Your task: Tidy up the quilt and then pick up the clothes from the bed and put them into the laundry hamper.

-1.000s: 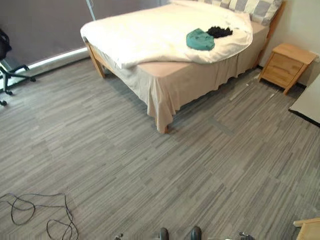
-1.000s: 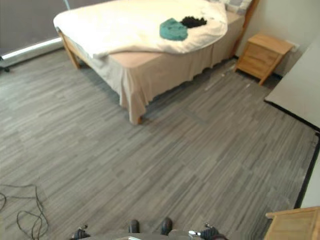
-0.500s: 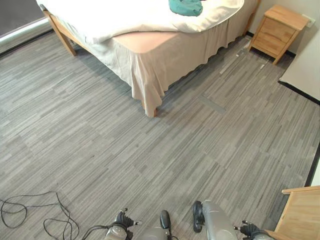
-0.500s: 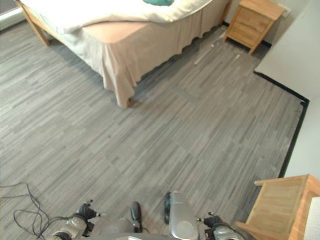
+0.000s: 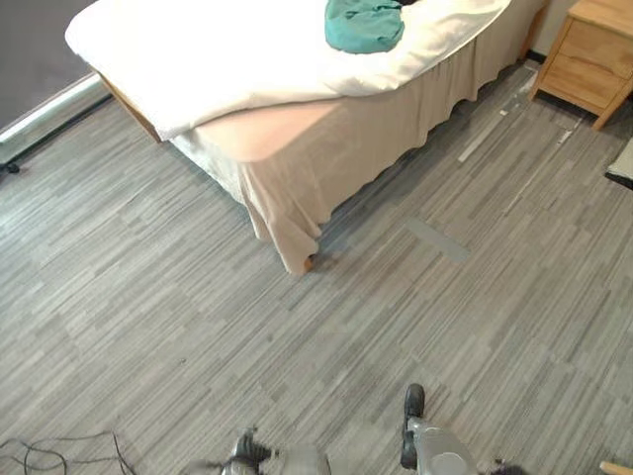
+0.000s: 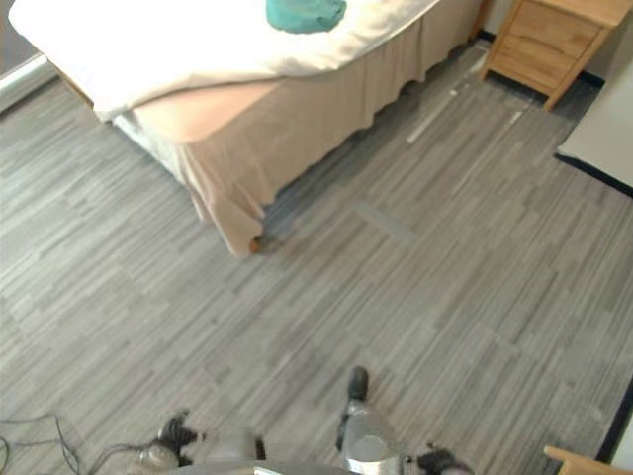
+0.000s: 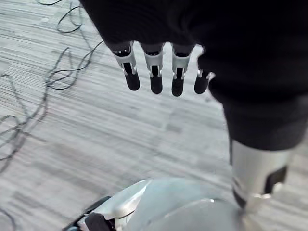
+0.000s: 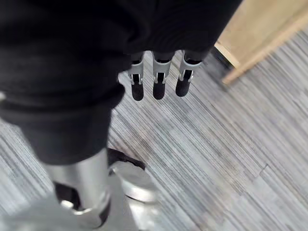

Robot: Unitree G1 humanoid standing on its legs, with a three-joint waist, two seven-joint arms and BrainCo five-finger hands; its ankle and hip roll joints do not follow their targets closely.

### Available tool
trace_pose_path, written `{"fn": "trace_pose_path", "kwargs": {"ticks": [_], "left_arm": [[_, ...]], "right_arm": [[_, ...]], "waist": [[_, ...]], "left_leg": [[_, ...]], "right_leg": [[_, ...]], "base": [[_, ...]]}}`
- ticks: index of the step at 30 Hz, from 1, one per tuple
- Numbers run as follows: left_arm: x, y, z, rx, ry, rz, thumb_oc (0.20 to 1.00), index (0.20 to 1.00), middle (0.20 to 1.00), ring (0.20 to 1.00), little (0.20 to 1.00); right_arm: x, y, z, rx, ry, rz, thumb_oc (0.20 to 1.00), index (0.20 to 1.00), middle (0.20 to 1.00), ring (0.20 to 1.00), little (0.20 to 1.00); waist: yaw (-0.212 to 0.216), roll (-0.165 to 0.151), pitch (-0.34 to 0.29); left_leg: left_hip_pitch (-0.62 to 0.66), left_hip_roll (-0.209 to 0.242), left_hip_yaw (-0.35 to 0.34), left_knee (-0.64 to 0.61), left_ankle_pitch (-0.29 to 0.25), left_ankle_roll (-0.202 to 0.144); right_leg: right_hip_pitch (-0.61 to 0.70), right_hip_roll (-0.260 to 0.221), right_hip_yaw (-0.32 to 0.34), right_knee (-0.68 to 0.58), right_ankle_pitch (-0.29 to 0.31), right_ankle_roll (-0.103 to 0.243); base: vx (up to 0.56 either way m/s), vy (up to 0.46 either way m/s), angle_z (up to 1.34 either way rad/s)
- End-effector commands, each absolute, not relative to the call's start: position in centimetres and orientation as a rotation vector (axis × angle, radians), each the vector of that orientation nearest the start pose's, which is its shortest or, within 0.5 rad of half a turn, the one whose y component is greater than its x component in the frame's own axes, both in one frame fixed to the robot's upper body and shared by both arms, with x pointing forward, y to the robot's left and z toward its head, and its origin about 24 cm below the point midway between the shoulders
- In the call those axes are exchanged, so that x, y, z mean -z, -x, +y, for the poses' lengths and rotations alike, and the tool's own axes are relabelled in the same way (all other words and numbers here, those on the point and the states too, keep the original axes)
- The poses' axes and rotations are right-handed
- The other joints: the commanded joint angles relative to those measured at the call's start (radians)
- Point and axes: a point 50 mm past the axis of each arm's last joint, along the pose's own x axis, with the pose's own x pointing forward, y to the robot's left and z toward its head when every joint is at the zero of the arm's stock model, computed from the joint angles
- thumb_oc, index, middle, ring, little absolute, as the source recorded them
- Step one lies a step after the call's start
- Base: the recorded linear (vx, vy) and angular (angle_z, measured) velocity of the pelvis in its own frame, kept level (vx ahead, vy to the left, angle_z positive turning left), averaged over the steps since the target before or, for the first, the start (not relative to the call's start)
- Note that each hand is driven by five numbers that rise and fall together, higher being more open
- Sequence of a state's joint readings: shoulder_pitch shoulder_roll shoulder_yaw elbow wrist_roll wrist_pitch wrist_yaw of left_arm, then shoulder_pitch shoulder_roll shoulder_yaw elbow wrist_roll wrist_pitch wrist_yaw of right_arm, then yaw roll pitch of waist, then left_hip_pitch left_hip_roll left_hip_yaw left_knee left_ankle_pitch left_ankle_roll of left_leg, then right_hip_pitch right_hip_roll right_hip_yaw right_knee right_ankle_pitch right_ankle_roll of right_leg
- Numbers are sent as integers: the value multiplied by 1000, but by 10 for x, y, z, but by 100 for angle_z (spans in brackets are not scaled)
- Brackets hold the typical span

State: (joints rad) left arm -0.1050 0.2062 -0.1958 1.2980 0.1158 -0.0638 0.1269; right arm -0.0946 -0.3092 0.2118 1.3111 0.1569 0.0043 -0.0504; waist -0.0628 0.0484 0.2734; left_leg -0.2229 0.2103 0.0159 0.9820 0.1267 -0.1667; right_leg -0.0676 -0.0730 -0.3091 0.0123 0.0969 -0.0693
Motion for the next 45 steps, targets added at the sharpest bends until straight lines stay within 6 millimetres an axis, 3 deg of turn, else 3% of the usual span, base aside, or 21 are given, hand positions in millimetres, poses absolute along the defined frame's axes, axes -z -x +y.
{"fn": "trace_pose_path", "kwargs": {"ticks": [1, 2, 3, 4, 5, 6, 7, 9, 10, 11, 12, 13, 14, 17, 20, 23, 31, 35, 36, 38, 45], "left_arm": [[149, -139, 231, -9, -544, 1083, 1000, 1000, 1000, 1000, 1000], [150, -136, 230, -14, -537, 1084, 1000, 1000, 1000, 1000, 1000], [150, -136, 230, -14, -537, 1084, 1000, 1000, 1000, 1000, 1000], [153, -126, 230, -9, -540, 1111, 1000, 1000, 1000, 1000, 1000], [154, -123, 232, -11, -543, 1122, 1000, 1000, 1000, 1000, 1000], [154, -123, 232, -11, -543, 1122, 1000, 1000, 1000, 1000, 1000], [156, -105, 245, -53, -522, 1194, 1000, 1000, 1000, 1000, 1000], [157, -95, 251, -72, -525, 1232, 1000, 1000, 1000, 1000, 1000], [157, -95, 251, -72, -525, 1232, 1000, 1000, 1000, 1000, 1000], [156, -96, 254, -75, -540, 1227, 1000, 1000, 1000, 1000, 1000], [154, -99, 257, -93, -540, 1217, 1000, 1000, 1000, 1000, 1000], [152, -105, 260, -120, -527, 1192, 1000, 1000, 1000, 1000, 1000], [152, -105, 260, -120, -527, 1192, 1000, 1000, 1000, 1000, 1000], [150, -111, 262, -129, -538, 1167, 1000, 1000, 1000, 1000, 1000], [147, -120, 261, -113, -564, 1134, 1000, 1000, 1000, 1000, 1000], [145, -125, 262, -110, -578, 1118, 1000, 1000, 1000, 1000, 1000], [148, -100, 274, -348, -350, 1142, 1000, 1000, 1000, 1000, 1000], [133, -133, 278, -396, -340, 971, 1000, 1000, 1000, 1000, 1000], [110, -163, 286, -396, -366, 793, 1000, 1000, 1000, 1000, 1000], [73, -193, 299, -423, -399, 566, 1000, 1000, 1000, 1000, 1000], [-38, -228, 322, -437, -633, 57, 1000, 1000, 1000, 1000, 1000]], "right_arm": [[150, -118, -259, 133, 367, 1201, 1000, 1000, 1000, 1000, 1000], [148, -124, -256, 104, 403, 1171, 1000, 1000, 1000, 1000, 1000], [148, -124, -256, 104, 403, 1171, 1000, 1000, 1000, 1000, 1000], [148, -126, -253, 84, 416, 1160, 1000, 1000, 1000, 1000, 1000], [149, -125, -252, 78, 419, 1162, 1000, 1000, 1000, 1000, 1000], [149, -124, -252, 78, 418, 1162, 1000, 1000, 1000, 1000, 1000], [152, -125, -241, 24, 413, 1158, 1000, 1000, 1000, 1000, 1000], [155, -119, -232, -5, 406, 1168, 1000, 1000, 1000, 1000, 1000], [155, -119, -232, -5, 406, 1168, 1000, 1000, 1000, 1000, 1000], [156, -119, -229, -10, 398, 1170, 1000, 1000, 1000, 1000, 1000], [155, -123, -226, -11, 384, 1147, 1000, 1000, 1000, 1000, 1000], [152, -132, -221, -8, 380, 1108, 1000, 1000, 1000, 1000, 1000], [152, -132, -221, -8, 380, 1108, 1000, 1000, 1000, 1000, 1000], [151, -138, -217, -22, 390, 1084, 1000, 1000, 1000, 1000, 1000], [154, -132, -216, -18, 374, 1109, 1000, 1000, 1000, 1000, 1000], [157, -125, -214, -20, 364, 1143, 1000, 1000, 1000, 1000, 1000], [157, -116, -228, -73, 487, 1183, 1000, 1000, 1000, 1000, 1000], [152, -118, -246, -13, 530, 1169, 1000, 1000, 1000, 1000, 1000], [150, -115, -256, 25, 528, 1169, 1000, 1000, 1000, 1000, 1000], [150, -105, -261, 54, 520, 1181, 1000, 1000, 1000, 1000, 1000], [162, -56, -253, 37, 450, 1291, 1000, 1000, 1000, 1000, 1000]], "waist": [[38, -72, 49], [76, -83, 35], [76, -83, 36], [108, -82, 8], [117, -77, -2], [118, -79, 1], [148, -103, -47], [137, -114, -48], [137, -115, -48], [126, -116, -48], [109, -101, -39], [96, -84, -31], [93, -85, -30], [79, -67, -28], [49, -80, -37], [47, -90, -42], [67, -77, -94], [51, -71, -66], [47, -69, -59], [30, -59, -60], [10, -26, -84]], "left_leg": [[92, -44, 132, -192, -64, 93], [12, -79, 149, -343, -93, 100], [12, -79, 149, -343, -93, 100], [-16, -102, 200, -653, -92, 114], [-10, -102, 251, -785, -60, 107], [-2, -105, 253, -793, -57, 107], [56, -115, 449, -949, -57, 133], [117, -175, 432, -977, -94, 187], [117, -175, 432, -977, -95, 187], [139, -194, 429, -981, -116, 213], [180, -190, 417, -1005, -122, 220], [242, -180, 387, -1043, -126, 221], [244, -182, 385, -1044, -126, 221], [279, -153, 323, -1042, -136, 191], [304, -151, 228, -1046, -162, 160], [311, -141, 181, -1034, -174, 146], [326, -42, 63, -1014, -143, 58], [250, -19, 176, -913, -92, 49], [219, -59, 227, -879, -116, 62], [222, -50, 320, -908, -112, 59], [301, -50, 344, -1035, -88, 52]], "right_leg": [[16, -2, 36, -8, -142, 66], [88, 6, 70, -42, -161, 83], [88, 6, 70, -42, -161, 83], [164, 13, 88, -69, -184, 112], [196, 24, 82, -74, -202, 122], [200, 21, 84, -74, -202, 123], [284, 65, 57, 40, -259, 152], [215, 10, 8, 315, -165, 267], [215, 10, 8, 316, -166, 268], [173, -27, 5, 432, -75, 316], [88, -51, 16, 572, -22, 320], [7, -118, -3, 623, -42, 311], [10, -120, -6, 625, -44, 312], [-28, -154, 12, 318, -109, 228], [-22, -147, 259, 47, -60, 248], [-25, -149, 360, 11, -36, 258], [111, -82, 239, -100, -89, 213], [137, -95, 154, -100, -111, 194], [141, -90, 138, -100, -121, 192], [145, -94, 111, -100, -121, 193], [152, -80, 92, -100, -132, 202]], "base": [[585, -20, -68], [585, -20, -38], [842, 107, -39], [660, 127, -28], [662, 128, -39], [1086, 107, -37], [1056, 127, -44], [760, 159, 2], [293, 119, 66], [264, 91, 70], [546, 82, 101], [404, 29, 98], [513, -99, 97], [362, -243, 76], [303, -290, 115], [252, -287, 116], [256, -377, 74], [-29, -172, 49], [-26, -130, 82], [14, -72, 81], [107, -8, 8]]}}
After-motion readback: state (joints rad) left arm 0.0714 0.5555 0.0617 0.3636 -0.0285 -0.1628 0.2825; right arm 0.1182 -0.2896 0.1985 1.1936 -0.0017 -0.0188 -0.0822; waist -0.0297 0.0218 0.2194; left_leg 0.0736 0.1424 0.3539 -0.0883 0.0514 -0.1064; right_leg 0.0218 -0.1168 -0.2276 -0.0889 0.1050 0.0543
